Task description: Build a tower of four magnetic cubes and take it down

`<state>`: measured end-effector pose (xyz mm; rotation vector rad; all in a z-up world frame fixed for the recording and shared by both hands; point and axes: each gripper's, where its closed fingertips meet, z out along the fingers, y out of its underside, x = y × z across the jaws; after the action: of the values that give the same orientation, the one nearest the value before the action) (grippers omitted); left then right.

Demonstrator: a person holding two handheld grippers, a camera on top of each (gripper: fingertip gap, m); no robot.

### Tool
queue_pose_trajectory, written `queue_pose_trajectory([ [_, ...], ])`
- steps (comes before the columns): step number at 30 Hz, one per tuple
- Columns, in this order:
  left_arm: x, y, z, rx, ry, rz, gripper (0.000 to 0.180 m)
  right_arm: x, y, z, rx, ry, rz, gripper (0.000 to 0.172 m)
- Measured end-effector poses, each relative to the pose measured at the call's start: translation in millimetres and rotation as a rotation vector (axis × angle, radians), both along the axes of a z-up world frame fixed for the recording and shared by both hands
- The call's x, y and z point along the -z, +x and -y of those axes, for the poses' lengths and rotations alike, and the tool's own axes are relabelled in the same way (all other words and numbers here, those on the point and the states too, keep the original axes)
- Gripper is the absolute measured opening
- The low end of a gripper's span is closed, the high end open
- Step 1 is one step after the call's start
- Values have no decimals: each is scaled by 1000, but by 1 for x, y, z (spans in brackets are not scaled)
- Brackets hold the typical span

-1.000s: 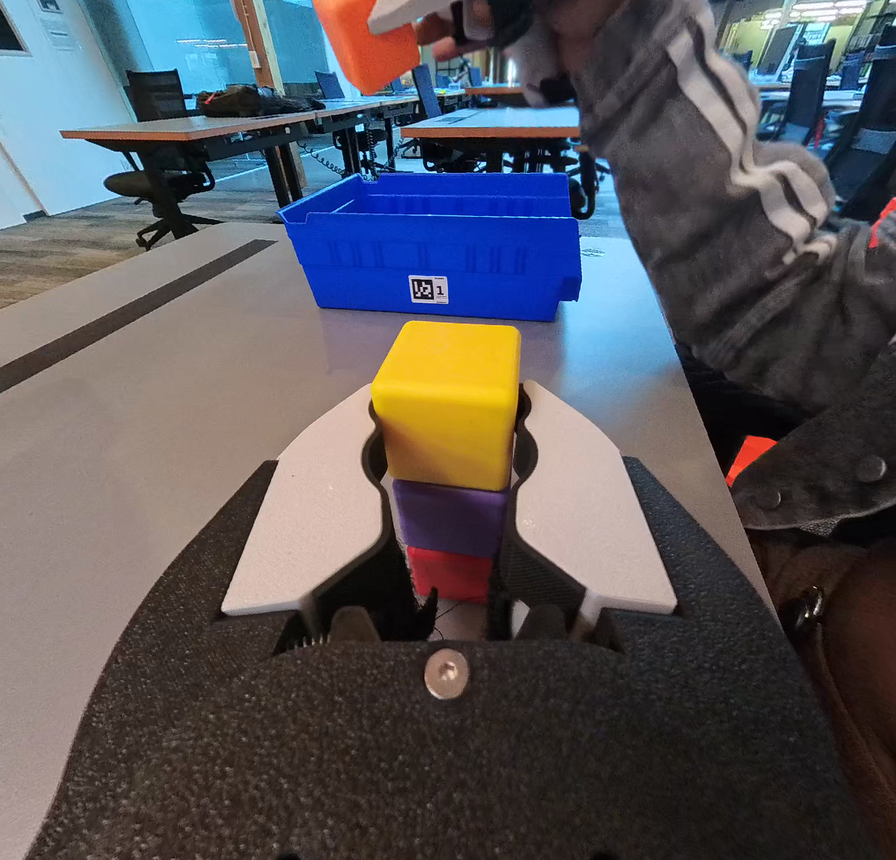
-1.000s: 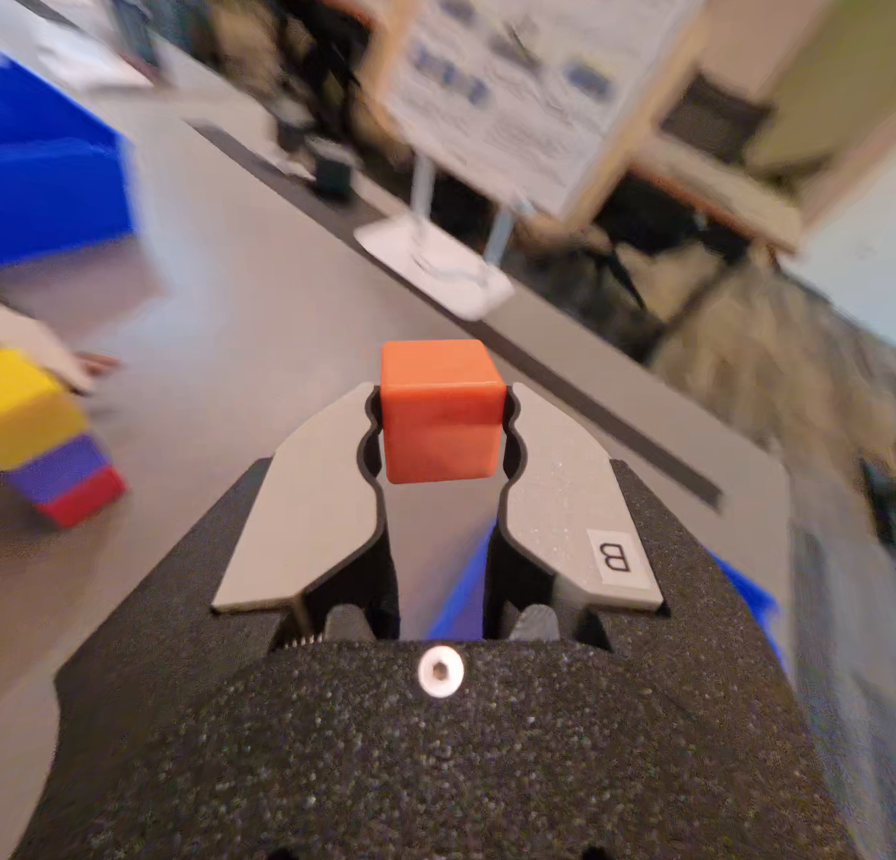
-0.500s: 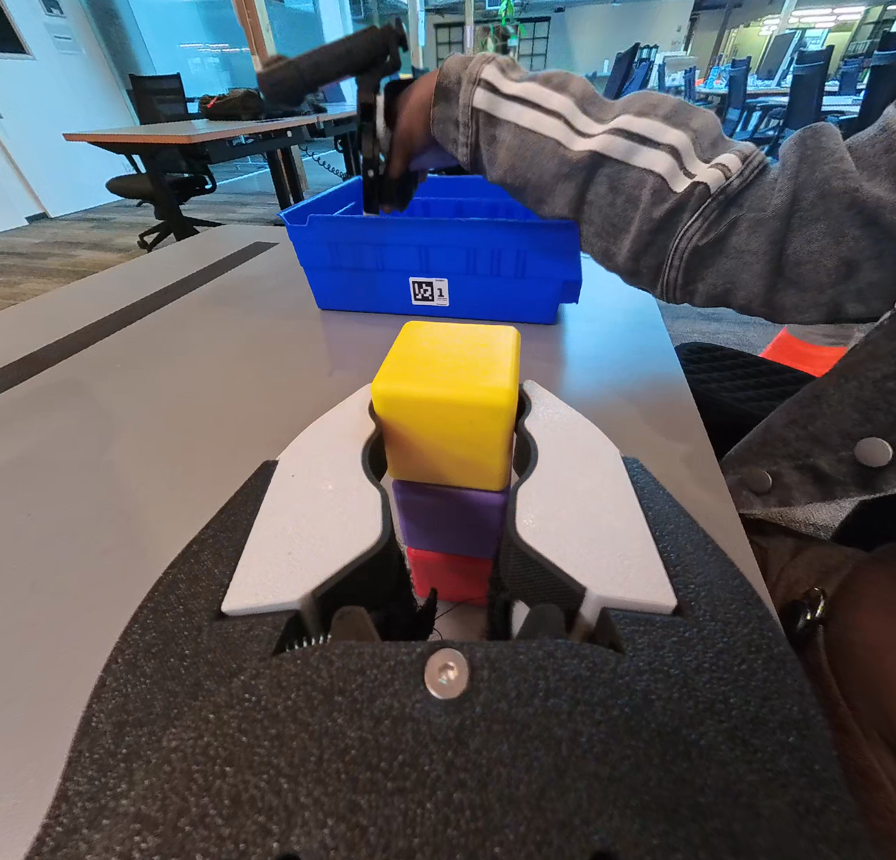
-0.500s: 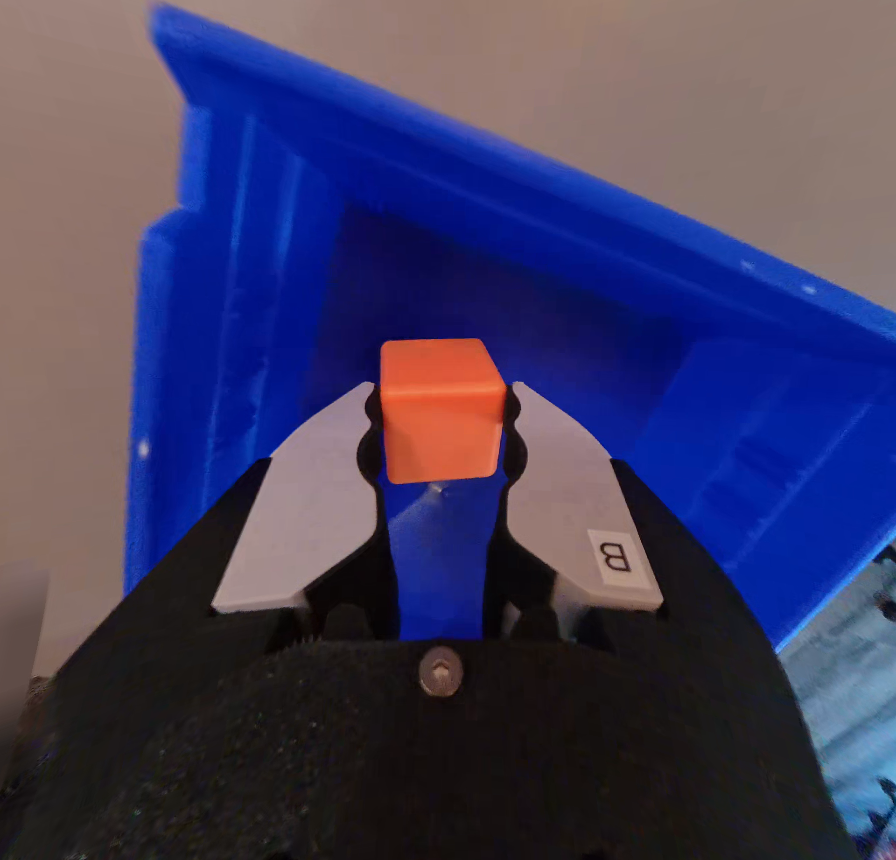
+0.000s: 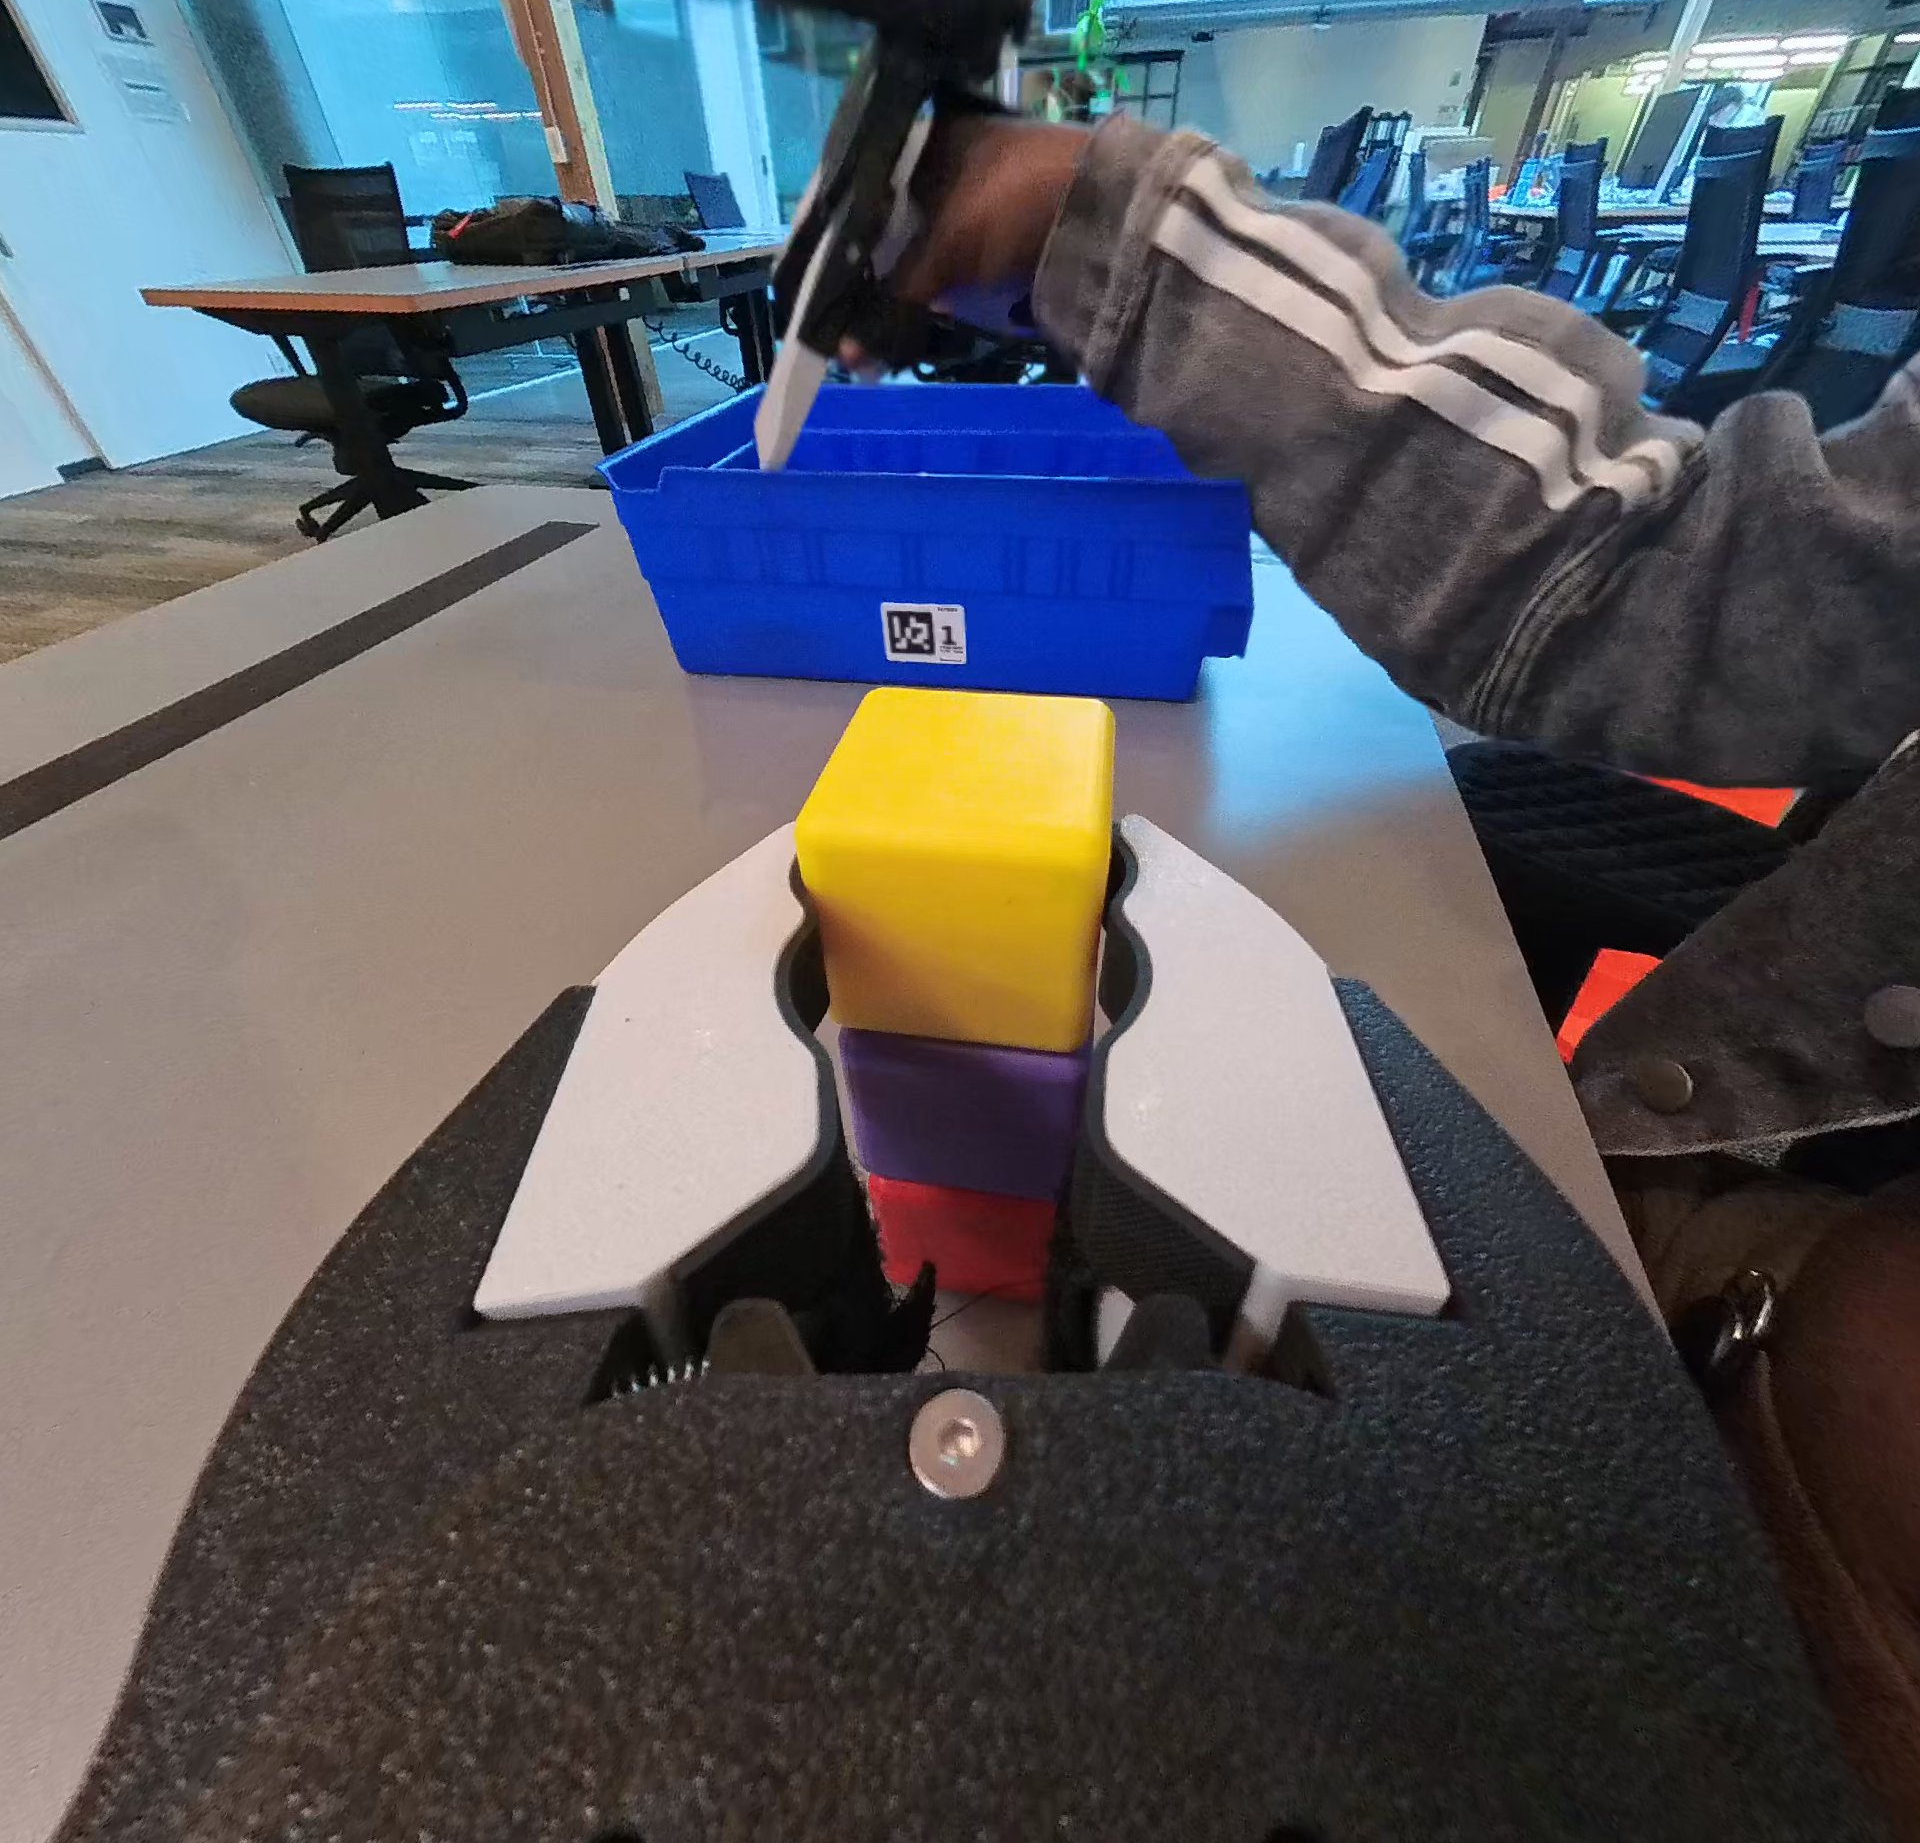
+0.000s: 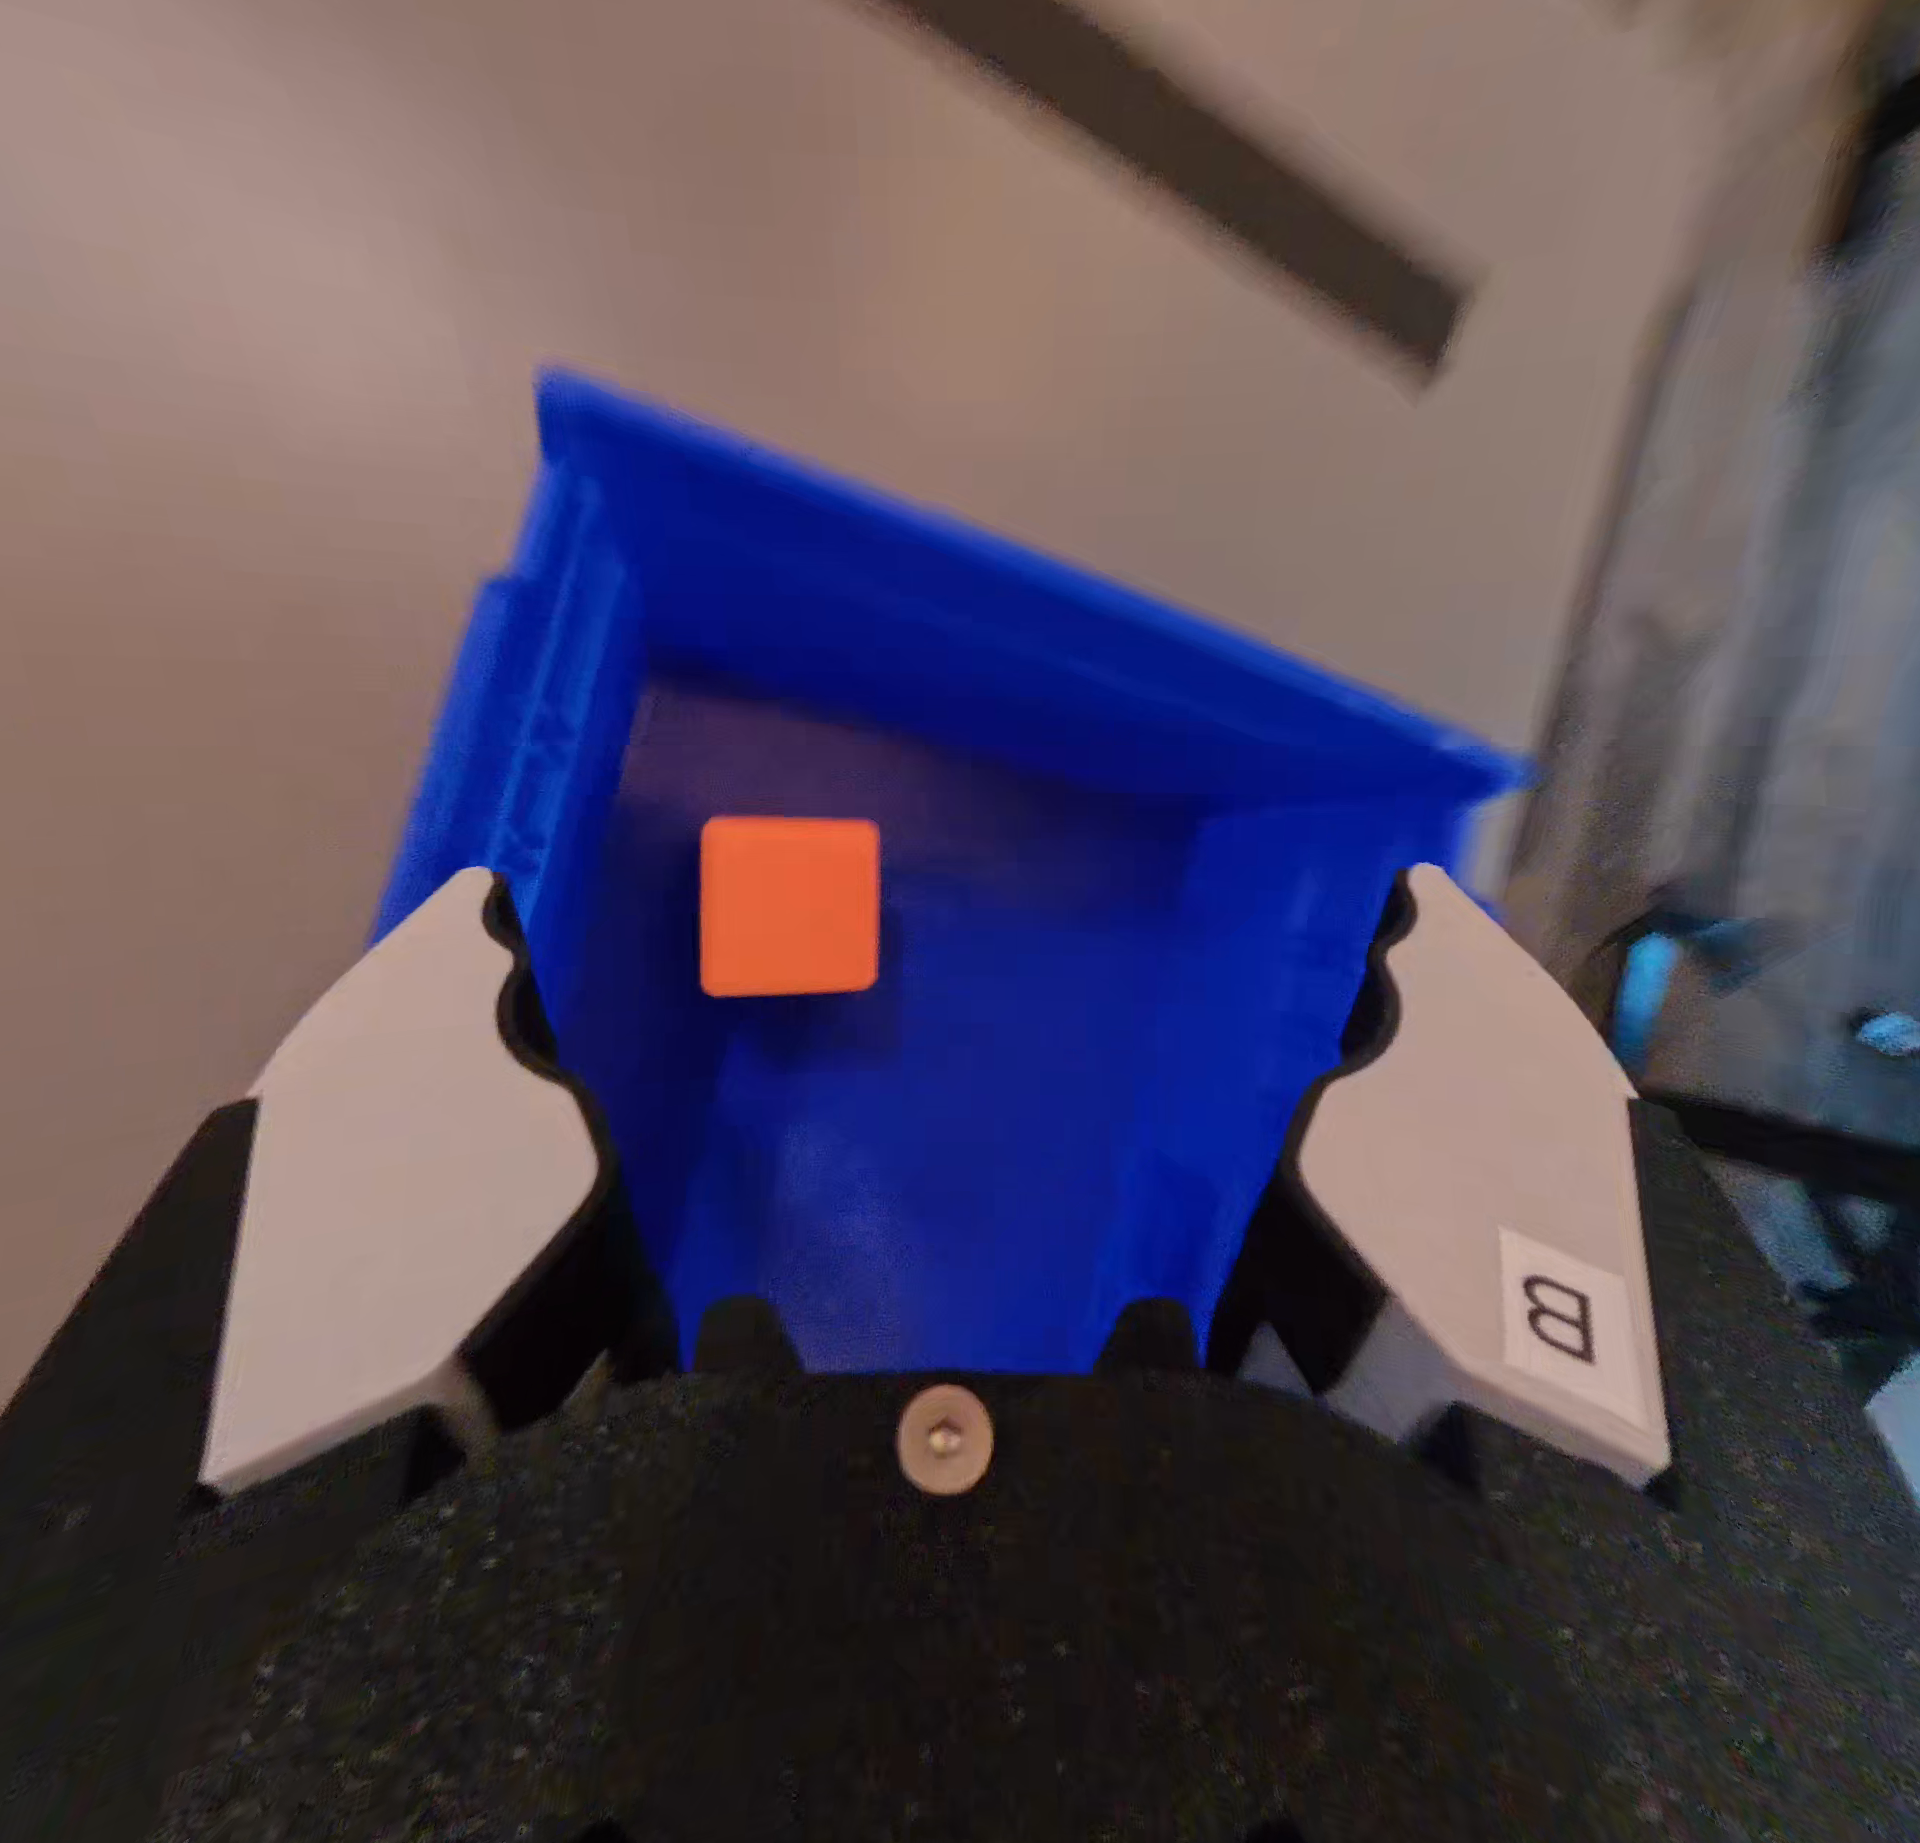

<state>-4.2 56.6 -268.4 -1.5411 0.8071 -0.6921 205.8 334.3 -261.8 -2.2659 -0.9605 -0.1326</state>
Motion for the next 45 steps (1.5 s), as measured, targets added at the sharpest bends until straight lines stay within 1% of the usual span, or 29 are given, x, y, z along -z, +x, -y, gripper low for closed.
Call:
queue_pose_trajectory([
  [1, 2, 0, 0, 2, -1, -12, 50, -22, -10, 7, -35, 94, -42, 148],
  [2, 5, 0, 1, 4, -2, -39, 53, -44, -22, 16, -69, 188, -96, 147],
  [4, 9, 3, 3, 16, 11, -78, 73, -90, -42, 37, -125, 395, -169, 147],
  [5, 8, 3, 4, 16, 19, -81, 80, -108, -58, 54, -199, 470, -210, 147],
  [7, 12, 2, 5, 20, 0, -94, 94, -128, -107, 103, -455, 528, -331, 145],
  [8, 17, 1, 5, 24, -22, -116, 98, -130, -133, 134, -611, 510, -390, 141],
  [9, 23, -1, 5, 22, -41, -143, 100, -127, -156, 166, -763, 467, -437, 138],
  [11, 36, -7, 3, 0, -75, -203, 99, -112, -191, 226, -1037, 330, -500, 130],
  [13, 43, -7, 1, -12, -92, -236, 94, -89, -212, 270, -1230, 158, -527, 119],
  [14, 44, -5, 2, -8, -91, -239, 90, -77, -220, 284, -1284, 71, -522, 113],
  [17, 46, 0, 2, 0, -108, -238, 79, -37, -235, 295, -1331, -124, -429, 95],
  [20, 50, 0, 1, -10, -125, -259, 61, -10, -242, 298, -1349, -273, -369, 85],
  [21, 50, 0, 2, -8, -121, -258, 55, -4, -244, 298, -1347, -303, -359, 80],
  [23, 50, 1, 3, 2, -125, -254, 55, 3, -244, 300, -1358, -340, -350, 65],
  [24, 50, 0, 2, 1, -128, -253, 55, 4, -244, 301, -1362, -347, -353, 49],
  [27, 50, 1, 3, 8, -123, -256, 54, 3, -242, 302, -1374, -313, -363, 49],
  [30, 50, 0, 4, 8, -126, -256, 54, -1, -240, 300, -1368, -260, -384, 49],
  [31, 51, -1, 4, 8, -137, -252, 54, -9, -239, 298, -1360, -232, -424, 49],
  [34, 51, -1, 4, 10, -135, -254, 54, -50, -228, 286, -1295, -146, -595, 49],
  [36, 51, -1, 4, 10, -135, -254, 54, -76, -210, 262, -1190, -18, -627, 49],
  [38, 50, -1, 4, 9, -132, -255, 54, -103, -182, 225, -1002, 130, -638, 49],
  [40, 50, -1, 4, 10, -129, -256, 54, -120, -137, 176, -729, 269, -621, 49],
  [41, 50, -1, 4, 11, -129, -257, 54, -122, -108, 150, -578, 319, -599, 49],
  [43, 50, -1, 4, 11, -134, -256, 54, -107, -51, 107, -327, 340, -541, 49],
  [45, 50, -1, 4, 11, -135, -255, 54, -77, -5, 77, -138, 294, -520, 49],
])
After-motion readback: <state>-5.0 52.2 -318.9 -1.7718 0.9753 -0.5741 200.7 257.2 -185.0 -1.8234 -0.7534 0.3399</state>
